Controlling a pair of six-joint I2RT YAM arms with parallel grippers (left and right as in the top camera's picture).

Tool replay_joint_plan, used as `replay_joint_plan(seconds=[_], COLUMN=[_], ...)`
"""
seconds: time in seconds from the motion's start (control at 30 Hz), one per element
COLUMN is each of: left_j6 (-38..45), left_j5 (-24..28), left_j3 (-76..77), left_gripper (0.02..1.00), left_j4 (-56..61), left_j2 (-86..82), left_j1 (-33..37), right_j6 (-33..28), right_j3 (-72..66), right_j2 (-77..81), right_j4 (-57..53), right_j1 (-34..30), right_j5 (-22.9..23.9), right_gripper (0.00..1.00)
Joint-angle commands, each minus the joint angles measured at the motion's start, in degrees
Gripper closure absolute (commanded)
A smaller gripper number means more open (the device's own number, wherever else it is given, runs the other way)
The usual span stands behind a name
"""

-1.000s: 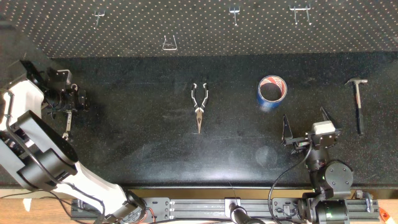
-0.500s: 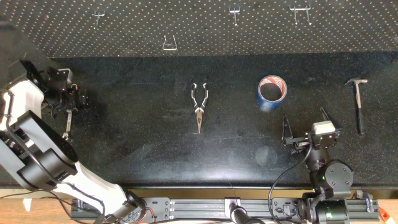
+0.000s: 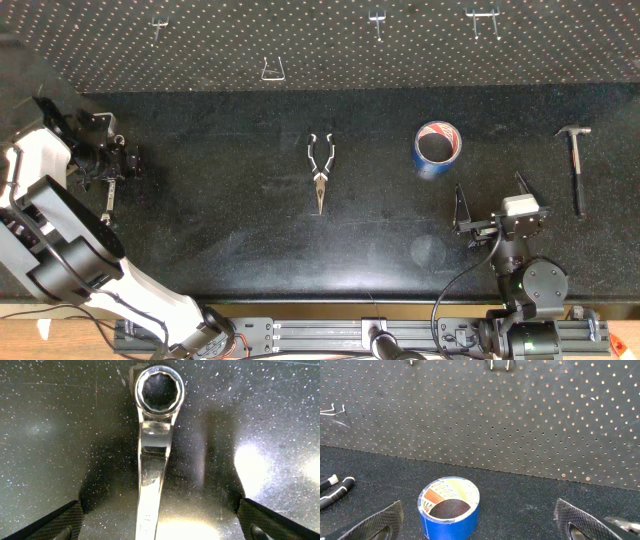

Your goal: Place Tools Onto Pegboard

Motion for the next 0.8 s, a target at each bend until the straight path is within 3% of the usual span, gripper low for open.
replay_joint_plan(seconds=[0.03, 0.07, 0.13, 0.23, 0.33, 0.43, 0.6, 0.8], left_j6=[0.5, 0.5, 0.5, 0.5, 0.2, -7.0, -7.7, -10.2], left_j5=[-0.4, -0.2, -0.2, -0.2, 3.4, 4.2, 9.1, 6.9], left_j3=[1.0, 1.0, 1.0, 1.0, 1.0, -2.4, -8.2, -25.7], left_gripper=[0.308, 0.634, 0.989, 0.989, 0.991, 0.989, 0.989, 0.989], left_j4=[0.1, 0.1, 0.3, 0.7, -2.0, 0.2, -0.9, 18.1], left_j2=[1.7, 1.7, 1.7, 1.6, -1.1, -11.6, -26.0, -43.3], left_j1=[0.2, 0.2, 0.2, 0.2, -0.7, -1.9, -1.9, -11.5], right_j6=[-0.4, -0.4, -0.4, -0.4, -0.4, -0.4, -0.4, -0.4], right_j3=[-0.2, -0.2, -0.2, -0.2, -0.2, -0.2, -0.2, -0.2], right_j2=[-0.4, -0.4, -0.4, -0.4, -0.4, -0.4, -0.4, -0.4], right_j4=[-0.3, -0.3, -0.3, -0.3, -0.3, -0.3, -0.3, -0.3], right_j1=[0.3, 0.3, 0.3, 0.3, 0.3, 0.3, 0.3, 0.3], right_j5=[0.1, 0.1, 0.1, 0.1, 0.1, 0.1, 0.1, 0.1], right_gripper=[0.020, 0.020, 0.020, 0.020, 0.020, 0.020, 0.020, 0.020])
